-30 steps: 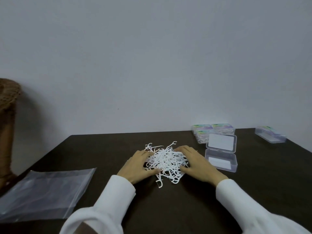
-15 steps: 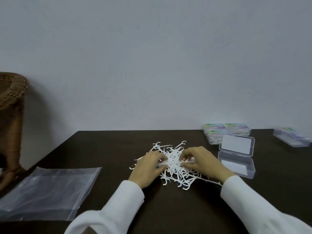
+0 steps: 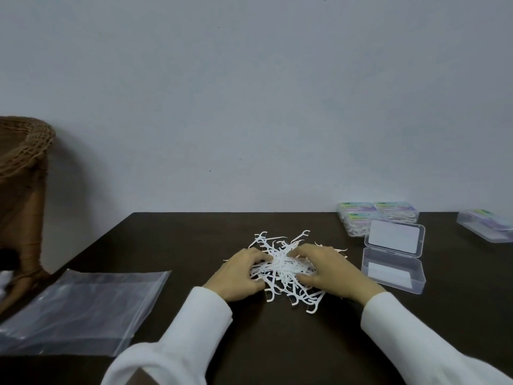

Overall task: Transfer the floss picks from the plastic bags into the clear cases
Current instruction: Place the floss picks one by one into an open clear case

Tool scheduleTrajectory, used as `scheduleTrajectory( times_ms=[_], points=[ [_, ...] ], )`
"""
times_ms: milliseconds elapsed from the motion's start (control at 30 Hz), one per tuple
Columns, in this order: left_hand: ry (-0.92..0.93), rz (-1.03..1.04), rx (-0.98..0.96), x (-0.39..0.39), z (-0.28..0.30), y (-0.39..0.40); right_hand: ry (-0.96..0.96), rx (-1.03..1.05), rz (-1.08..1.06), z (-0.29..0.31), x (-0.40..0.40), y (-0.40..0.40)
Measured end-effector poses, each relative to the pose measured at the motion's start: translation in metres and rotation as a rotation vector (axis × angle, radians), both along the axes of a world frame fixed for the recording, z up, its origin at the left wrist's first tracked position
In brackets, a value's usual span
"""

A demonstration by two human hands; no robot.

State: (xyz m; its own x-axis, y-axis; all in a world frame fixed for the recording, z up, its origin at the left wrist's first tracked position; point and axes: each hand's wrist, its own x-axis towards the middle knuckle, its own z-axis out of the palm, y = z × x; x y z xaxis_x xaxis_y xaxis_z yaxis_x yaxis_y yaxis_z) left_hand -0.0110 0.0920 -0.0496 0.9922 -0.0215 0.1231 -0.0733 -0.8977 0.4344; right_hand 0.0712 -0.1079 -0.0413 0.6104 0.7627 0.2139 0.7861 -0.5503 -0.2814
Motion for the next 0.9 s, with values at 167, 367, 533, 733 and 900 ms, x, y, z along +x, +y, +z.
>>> scheduleTrajectory(
  times_ms=[167, 367, 533, 733, 900],
  points=[
    [-0.127, 0.024, -0.029, 0.002, 0.0, -0.002, -0.098, 0.027, -0.003, 0.003, -0.003, 0.002],
    [-0.182, 0.086, -0.07, 0.0, 0.0, -0.007, -0.164, 0.075, -0.041, 0.0, -0.006, 0.002],
    [-0.187, 0.143, -0.093, 0.0, 0.002, -0.004, -0.197, 0.162, -0.033, 0.004, -0.006, -0.001],
    [-0.285, 0.2, -0.267, -0.004, 0.007, -0.005, -0.065, 0.378, -0.077, 0.006, 0.0, -0.008],
    [-0.324, 0.255, -0.475, -0.005, 0.011, -0.007, 0.074, 0.576, -0.144, 0.013, 0.0, -0.01]
  ],
)
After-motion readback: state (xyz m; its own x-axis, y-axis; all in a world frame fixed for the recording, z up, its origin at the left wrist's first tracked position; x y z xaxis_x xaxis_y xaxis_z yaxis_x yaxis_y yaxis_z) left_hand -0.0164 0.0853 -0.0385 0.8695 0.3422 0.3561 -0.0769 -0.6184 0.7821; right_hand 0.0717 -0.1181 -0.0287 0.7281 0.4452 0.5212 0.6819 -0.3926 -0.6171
